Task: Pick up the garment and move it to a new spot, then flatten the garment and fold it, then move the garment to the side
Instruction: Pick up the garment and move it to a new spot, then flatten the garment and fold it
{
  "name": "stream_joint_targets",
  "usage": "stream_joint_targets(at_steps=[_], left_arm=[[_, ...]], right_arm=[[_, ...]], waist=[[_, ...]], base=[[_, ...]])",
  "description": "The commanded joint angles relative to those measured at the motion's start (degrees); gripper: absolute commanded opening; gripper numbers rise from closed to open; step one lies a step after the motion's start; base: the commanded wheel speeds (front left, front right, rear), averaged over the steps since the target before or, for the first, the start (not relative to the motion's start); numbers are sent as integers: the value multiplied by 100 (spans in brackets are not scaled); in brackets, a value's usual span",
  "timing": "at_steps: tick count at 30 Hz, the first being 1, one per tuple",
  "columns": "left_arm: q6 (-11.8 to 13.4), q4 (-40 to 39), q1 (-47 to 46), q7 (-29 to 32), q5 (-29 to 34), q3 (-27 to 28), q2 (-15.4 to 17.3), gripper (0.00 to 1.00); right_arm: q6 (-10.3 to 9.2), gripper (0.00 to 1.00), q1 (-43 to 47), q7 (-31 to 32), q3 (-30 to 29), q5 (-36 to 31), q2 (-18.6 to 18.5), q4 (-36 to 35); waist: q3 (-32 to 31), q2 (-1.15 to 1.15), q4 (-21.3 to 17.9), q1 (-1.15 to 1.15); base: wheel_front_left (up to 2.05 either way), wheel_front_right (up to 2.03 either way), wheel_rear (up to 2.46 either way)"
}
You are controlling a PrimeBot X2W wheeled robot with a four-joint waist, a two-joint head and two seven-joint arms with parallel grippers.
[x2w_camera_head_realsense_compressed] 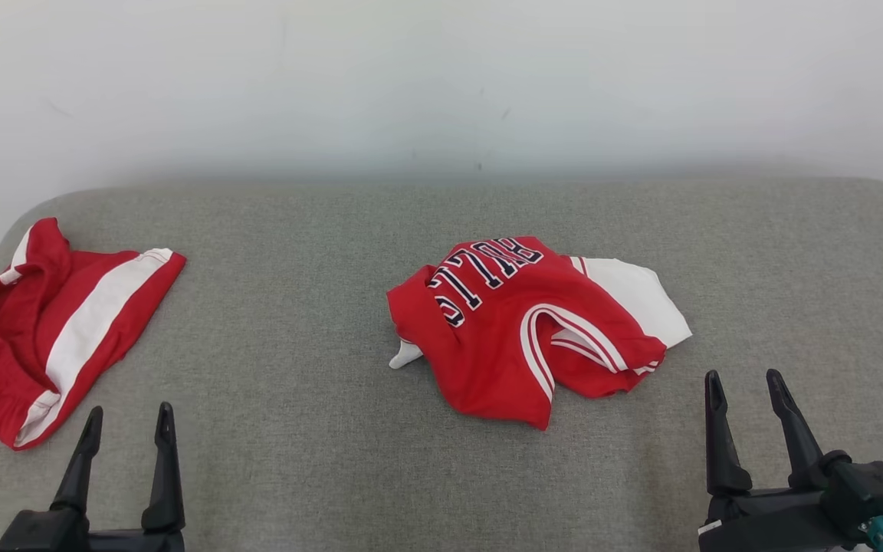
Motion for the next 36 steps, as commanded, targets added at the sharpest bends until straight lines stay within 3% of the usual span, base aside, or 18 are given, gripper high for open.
stream_joint_targets(at_steps=[1, 12, 36], left_arm=[[-28, 30, 68, -19, 50, 35, -44, 100], [-162, 151, 116, -19, 152, -15, -99, 100], [-154, 243, -4, -19, 111, -33, -53, 100]], right_arm=[[-12, 100, 46, -3, 13, -31, -11, 8], [-12, 100, 47, -3, 45, -67, -11, 58], [-12, 100, -34, -3, 101, -32, -11, 161]], waist=[[-4, 0, -13, 0], [-9, 0, -89, 0], [49, 0, -107, 0]], base=[[0, 0, 0], [0, 0, 0], [0, 0, 0]])
